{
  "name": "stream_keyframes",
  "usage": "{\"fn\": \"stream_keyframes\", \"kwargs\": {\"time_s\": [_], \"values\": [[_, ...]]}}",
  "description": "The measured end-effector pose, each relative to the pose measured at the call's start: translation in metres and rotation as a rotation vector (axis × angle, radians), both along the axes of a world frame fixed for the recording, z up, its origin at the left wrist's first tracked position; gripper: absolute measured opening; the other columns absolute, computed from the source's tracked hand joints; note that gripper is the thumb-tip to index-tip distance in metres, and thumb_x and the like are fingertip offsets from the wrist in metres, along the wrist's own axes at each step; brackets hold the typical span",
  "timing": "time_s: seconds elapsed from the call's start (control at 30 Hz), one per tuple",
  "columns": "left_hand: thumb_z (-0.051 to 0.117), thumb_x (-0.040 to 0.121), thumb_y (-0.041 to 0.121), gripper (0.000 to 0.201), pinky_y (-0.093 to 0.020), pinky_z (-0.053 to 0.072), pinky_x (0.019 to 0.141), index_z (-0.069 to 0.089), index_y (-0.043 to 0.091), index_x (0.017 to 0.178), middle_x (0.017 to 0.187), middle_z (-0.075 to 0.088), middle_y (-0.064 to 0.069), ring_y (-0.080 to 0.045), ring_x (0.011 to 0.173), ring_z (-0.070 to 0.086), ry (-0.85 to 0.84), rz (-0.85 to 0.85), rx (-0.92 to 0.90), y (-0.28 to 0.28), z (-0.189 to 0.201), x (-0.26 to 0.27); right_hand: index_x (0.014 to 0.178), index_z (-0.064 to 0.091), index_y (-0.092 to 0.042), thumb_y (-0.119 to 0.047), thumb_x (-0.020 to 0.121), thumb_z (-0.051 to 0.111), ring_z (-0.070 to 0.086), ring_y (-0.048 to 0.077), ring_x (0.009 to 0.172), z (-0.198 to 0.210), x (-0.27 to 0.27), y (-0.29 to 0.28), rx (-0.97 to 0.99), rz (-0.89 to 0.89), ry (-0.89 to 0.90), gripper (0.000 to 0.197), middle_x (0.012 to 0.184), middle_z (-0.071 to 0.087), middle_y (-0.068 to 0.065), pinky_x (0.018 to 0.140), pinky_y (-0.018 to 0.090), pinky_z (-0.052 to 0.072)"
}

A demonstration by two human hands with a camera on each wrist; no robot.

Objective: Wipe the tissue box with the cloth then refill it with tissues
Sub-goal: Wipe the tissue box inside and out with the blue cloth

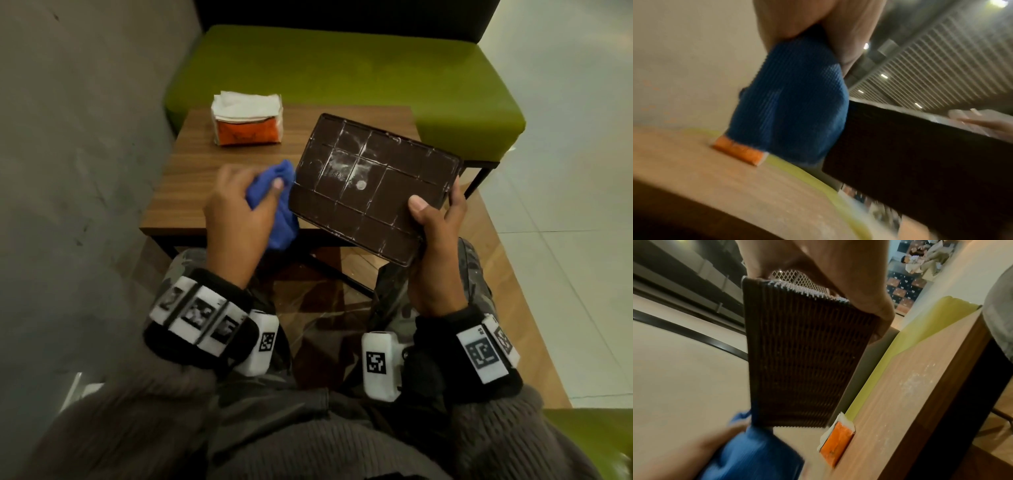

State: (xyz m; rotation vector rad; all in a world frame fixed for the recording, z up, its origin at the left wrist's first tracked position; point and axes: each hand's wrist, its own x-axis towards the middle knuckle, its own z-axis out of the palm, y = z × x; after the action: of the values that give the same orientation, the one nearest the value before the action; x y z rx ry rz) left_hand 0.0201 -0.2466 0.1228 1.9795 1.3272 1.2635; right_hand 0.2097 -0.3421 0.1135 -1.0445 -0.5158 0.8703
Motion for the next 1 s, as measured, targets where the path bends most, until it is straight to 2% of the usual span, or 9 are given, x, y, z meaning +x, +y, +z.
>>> {"fn": "stream_keyframes", "kwargs": {"time_s": [0.17,0.27,0.33,0.4,0.53,0.67,0.8,0.93,1.0], "values": [[0.054,0.080,0.058,0.065,-0.038,0.047,0.094,0.051,0.013,0.128,0.121,0.064,-0.012,-0.025,0.112,0.061,-0.538,-0.360,-0.987,0.008,0.007,-0.026,0.146,0.036,-0.009,-0.032,0.083,0.058,0.059,0.036,0.120,0.003,0.020,-0.005,-0.028,0.215,0.005,0.071,0.140,0.052,0.022,0.081,0.039,0.057],[0.076,0.048,0.068,0.098,-0.040,0.047,0.096,0.051,0.018,0.128,0.121,0.064,-0.010,-0.023,0.112,0.061,-0.484,-0.578,-1.081,-0.003,0.002,-0.027,0.146,0.038,-0.011,-0.033,0.076,0.063,0.065,0.033,0.112,0.008,0.025,-0.001,-0.124,0.328,-0.044,0.078,0.135,0.057,0.019,0.075,0.034,0.058],[0.087,0.035,0.058,0.088,-0.035,0.054,0.086,0.066,0.020,0.111,0.109,0.070,-0.007,-0.019,0.101,0.067,-0.539,-0.646,-1.148,-0.008,-0.005,-0.026,0.145,0.041,-0.008,-0.027,0.080,0.060,0.070,0.027,0.100,0.014,0.030,0.000,-0.128,0.389,-0.036,0.070,0.124,0.065,0.015,0.070,0.031,0.058],[0.089,0.037,0.053,0.067,-0.031,0.055,0.079,0.075,0.023,0.095,0.103,0.072,-0.006,-0.018,0.094,0.069,-0.579,-0.675,-1.173,-0.013,-0.008,-0.021,0.142,0.043,-0.003,-0.025,0.085,0.052,0.071,0.022,0.093,0.022,0.033,0.000,-0.095,0.377,-0.038,0.061,0.116,0.067,0.014,0.069,0.030,0.058],[0.077,0.055,0.058,0.069,-0.042,0.043,0.099,0.066,0.019,0.111,0.113,0.068,-0.010,-0.022,0.104,0.064,-0.628,-0.505,-1.055,-0.022,-0.009,-0.002,0.139,0.042,0.001,-0.041,0.096,0.043,0.061,0.036,0.113,0.025,0.029,0.005,-0.002,0.246,-0.067,0.060,0.129,0.058,0.023,0.087,0.043,0.052],[0.053,0.086,0.045,0.058,-0.039,0.042,0.094,0.049,0.009,0.131,0.125,0.057,-0.014,-0.033,0.117,0.054,-0.732,-0.298,-1.068,-0.032,-0.002,0.016,0.152,0.022,-0.016,-0.072,0.063,0.073,0.059,0.023,0.117,0.005,0.016,0.002,-0.086,0.191,-0.067,0.117,0.133,0.056,0.005,0.094,0.047,0.054],[0.063,0.066,0.048,0.046,-0.027,0.043,0.095,0.067,0.023,0.104,0.107,0.071,0.004,-0.010,0.104,0.064,-0.538,-0.527,-0.954,-0.031,-0.013,0.019,0.150,0.026,-0.022,-0.054,0.060,0.086,0.057,0.029,0.125,-0.014,0.003,-0.002,-0.148,0.329,0.008,0.113,0.142,0.053,0.010,0.097,0.051,0.051],[0.080,0.048,0.057,0.070,-0.019,0.044,0.095,0.059,0.028,0.109,0.112,0.067,0.010,-0.005,0.110,0.060,-0.236,-0.641,-0.835,-0.019,-0.028,0.002,0.145,0.036,-0.018,-0.046,0.061,0.087,0.060,0.033,0.121,-0.019,0.001,-0.002,-0.134,0.215,0.069,0.102,0.139,0.055,0.014,0.093,0.051,0.053],[0.083,0.051,0.043,0.067,-0.008,0.043,0.087,0.055,0.031,0.111,0.111,0.063,0.014,0.002,0.104,0.059,-0.048,-0.510,-0.627,-0.012,-0.033,-0.011,0.142,0.039,-0.017,-0.042,0.063,0.083,0.064,0.029,0.115,-0.019,0.006,-0.001,-0.162,0.132,0.045,0.094,0.135,0.058,0.012,0.086,0.047,0.056]]}}
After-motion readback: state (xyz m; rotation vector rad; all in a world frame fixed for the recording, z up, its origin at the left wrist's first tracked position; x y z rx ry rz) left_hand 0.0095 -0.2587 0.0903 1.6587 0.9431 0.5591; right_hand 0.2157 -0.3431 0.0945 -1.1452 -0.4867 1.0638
